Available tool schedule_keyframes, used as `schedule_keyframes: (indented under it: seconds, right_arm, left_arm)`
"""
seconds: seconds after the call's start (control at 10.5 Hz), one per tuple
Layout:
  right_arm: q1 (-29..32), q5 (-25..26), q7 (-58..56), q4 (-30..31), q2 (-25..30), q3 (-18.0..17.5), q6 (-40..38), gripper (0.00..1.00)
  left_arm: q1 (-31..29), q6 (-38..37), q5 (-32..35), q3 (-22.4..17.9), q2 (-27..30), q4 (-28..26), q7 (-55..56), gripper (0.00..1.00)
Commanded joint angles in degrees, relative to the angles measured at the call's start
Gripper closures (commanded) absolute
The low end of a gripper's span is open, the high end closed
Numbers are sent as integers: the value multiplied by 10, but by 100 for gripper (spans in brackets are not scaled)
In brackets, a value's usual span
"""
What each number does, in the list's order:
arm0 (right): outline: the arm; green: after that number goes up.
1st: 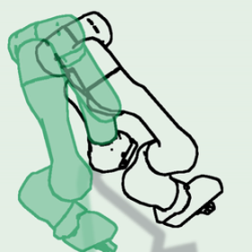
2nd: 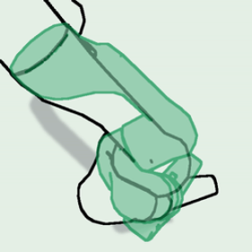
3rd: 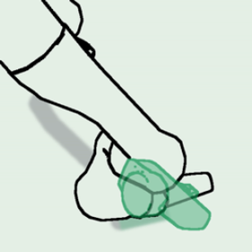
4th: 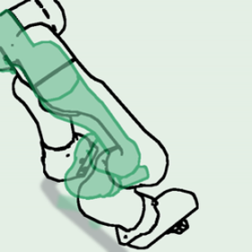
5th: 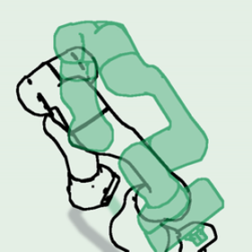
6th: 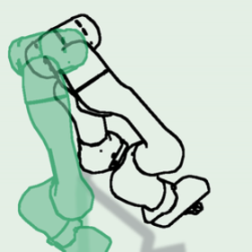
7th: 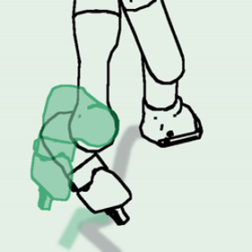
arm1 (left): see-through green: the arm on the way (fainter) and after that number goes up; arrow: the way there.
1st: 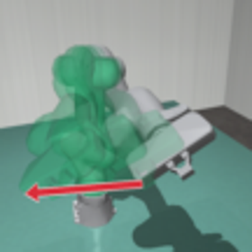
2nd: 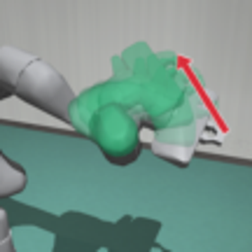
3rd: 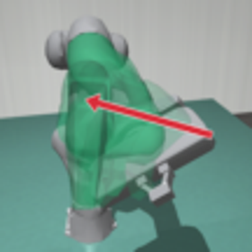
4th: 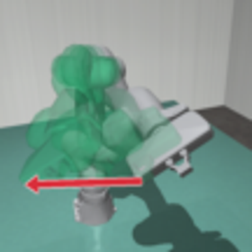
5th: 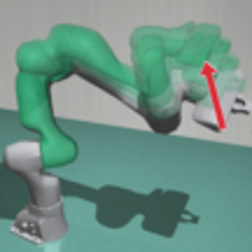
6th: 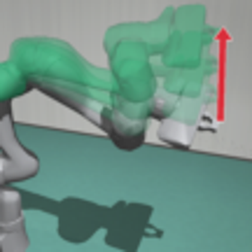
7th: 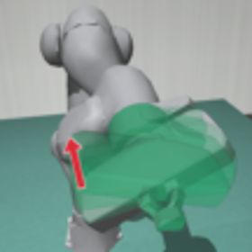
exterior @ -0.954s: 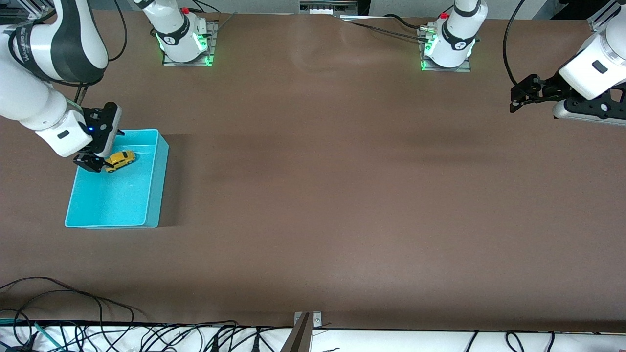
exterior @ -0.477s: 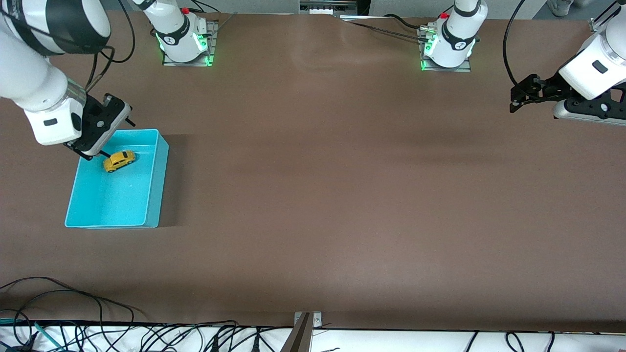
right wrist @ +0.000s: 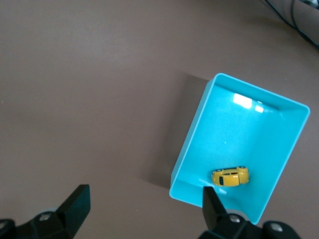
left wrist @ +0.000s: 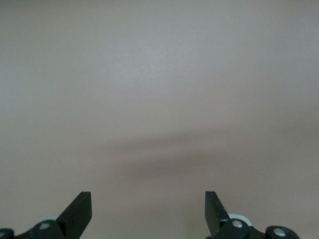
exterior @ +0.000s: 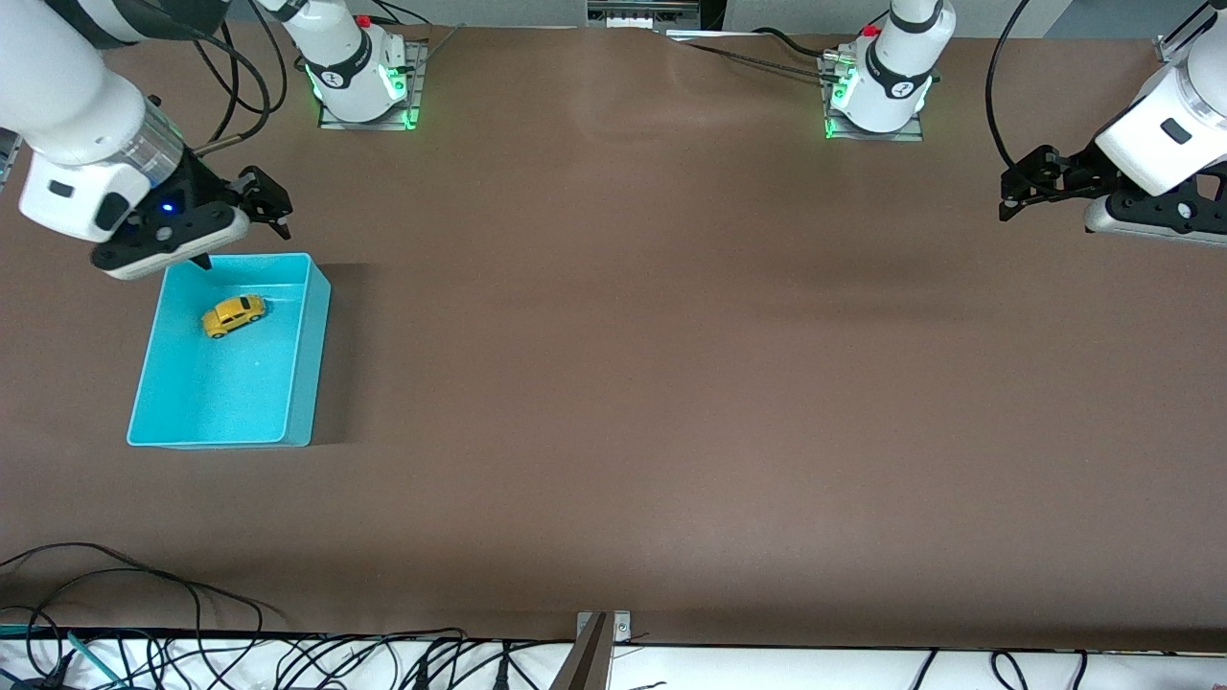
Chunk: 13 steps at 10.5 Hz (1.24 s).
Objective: Wind up and store yellow beetle car
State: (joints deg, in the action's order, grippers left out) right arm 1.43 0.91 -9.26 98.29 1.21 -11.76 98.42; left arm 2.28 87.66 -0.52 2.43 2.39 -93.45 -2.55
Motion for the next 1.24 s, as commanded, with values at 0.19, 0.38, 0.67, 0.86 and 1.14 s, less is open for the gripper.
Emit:
schedule_keyframes:
  seconds: [0.19, 0.38, 0.67, 0.86, 1.14]
  right_arm:
    - [-62, -6, 35, -35, -10, 133, -9, 0]
    - [-69, -6, 106, -35, -8, 138, -24, 0]
    - [-69, -5, 107, -36, -5, 138, -32, 0]
    - [-69, -3, 101, -50, -4, 136, -46, 0]
    - [-69, -6, 94, -54, -7, 134, -66, 0]
  left_arm:
    - [4, -14, -8, -4, -8, 20, 6, 0]
    - [4, -14, -8, -4, -8, 20, 6, 0]
    - [4, -14, -8, -4, -8, 20, 6, 0]
    - [4, -14, -8, -4, -8, 20, 6, 0]
    - [5, -17, -8, -3, -8, 20, 7, 0]
